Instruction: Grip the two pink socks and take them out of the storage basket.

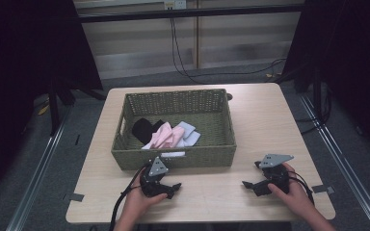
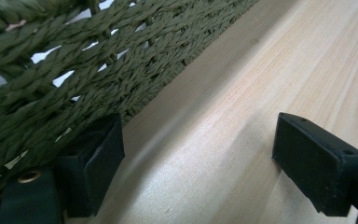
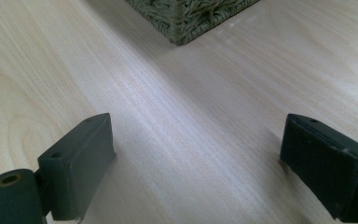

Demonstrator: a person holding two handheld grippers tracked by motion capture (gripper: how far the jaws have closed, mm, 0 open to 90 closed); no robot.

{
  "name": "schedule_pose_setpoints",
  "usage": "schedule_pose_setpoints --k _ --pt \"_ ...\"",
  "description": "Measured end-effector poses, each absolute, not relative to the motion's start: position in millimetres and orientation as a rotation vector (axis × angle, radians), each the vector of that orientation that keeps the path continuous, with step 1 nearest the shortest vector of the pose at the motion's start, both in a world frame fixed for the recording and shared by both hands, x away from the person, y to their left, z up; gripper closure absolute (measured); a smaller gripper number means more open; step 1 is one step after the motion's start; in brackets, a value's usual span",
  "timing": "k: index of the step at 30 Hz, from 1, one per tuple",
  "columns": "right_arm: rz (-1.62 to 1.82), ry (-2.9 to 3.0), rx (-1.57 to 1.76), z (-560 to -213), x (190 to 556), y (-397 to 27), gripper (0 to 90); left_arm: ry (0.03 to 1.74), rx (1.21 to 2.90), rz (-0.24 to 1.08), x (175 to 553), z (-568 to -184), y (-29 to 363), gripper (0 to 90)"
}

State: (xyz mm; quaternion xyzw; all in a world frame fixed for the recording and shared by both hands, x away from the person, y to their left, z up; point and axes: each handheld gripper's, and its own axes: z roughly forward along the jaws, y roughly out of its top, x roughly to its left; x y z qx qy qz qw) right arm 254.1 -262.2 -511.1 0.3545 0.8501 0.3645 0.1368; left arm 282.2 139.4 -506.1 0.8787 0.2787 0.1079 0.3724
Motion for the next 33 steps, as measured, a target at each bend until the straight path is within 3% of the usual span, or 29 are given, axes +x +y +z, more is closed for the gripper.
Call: schedule_pose_setpoints --k 22,33 --pt "1.055 2.461 1.025 -511 254 -262 8.9 0.789 2.351 0.086 293 -468 145 19.9" --pt "1.055 2.460 1.025 -511 254 -262 8.9 0.794 2.369 0.089 299 -443 149 20.9"
